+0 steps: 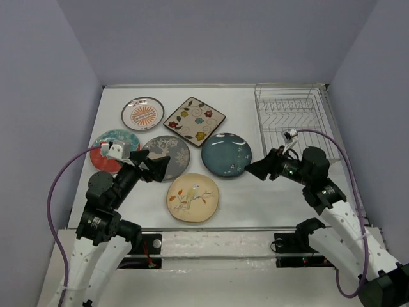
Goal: Load the plates into the dish rack
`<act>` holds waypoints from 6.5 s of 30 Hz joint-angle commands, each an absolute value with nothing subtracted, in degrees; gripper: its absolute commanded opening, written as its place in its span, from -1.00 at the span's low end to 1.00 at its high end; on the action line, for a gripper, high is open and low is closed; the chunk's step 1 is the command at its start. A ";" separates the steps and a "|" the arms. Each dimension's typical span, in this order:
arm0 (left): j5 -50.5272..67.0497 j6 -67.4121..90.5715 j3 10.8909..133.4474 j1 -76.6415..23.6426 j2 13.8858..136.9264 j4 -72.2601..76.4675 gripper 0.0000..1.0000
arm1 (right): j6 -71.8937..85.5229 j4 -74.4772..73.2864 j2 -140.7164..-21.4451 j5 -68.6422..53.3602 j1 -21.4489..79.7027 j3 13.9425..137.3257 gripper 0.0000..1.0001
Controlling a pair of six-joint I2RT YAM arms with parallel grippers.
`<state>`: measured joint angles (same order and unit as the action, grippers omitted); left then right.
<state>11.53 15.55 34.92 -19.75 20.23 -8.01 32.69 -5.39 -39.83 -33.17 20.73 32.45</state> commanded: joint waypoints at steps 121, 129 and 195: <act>5.98 19.95 36.47 -22.94 14.59 -6.06 0.98 | -6.59 -16.35 -109.51 42.72 20.82 101.51 -0.81; 7.38 19.25 36.56 -22.94 15.12 -6.24 0.98 | -7.73 -16.35 -111.97 42.62 22.59 102.48 -0.65; 2.11 19.69 37.44 -20.30 17.40 -8.44 0.98 | 48.50 16.77 -93.50 6.40 50.53 59.33 0.37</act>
<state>2.70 19.79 34.96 -20.84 16.95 -10.00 37.04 2.17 -90.48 3.62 46.26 60.71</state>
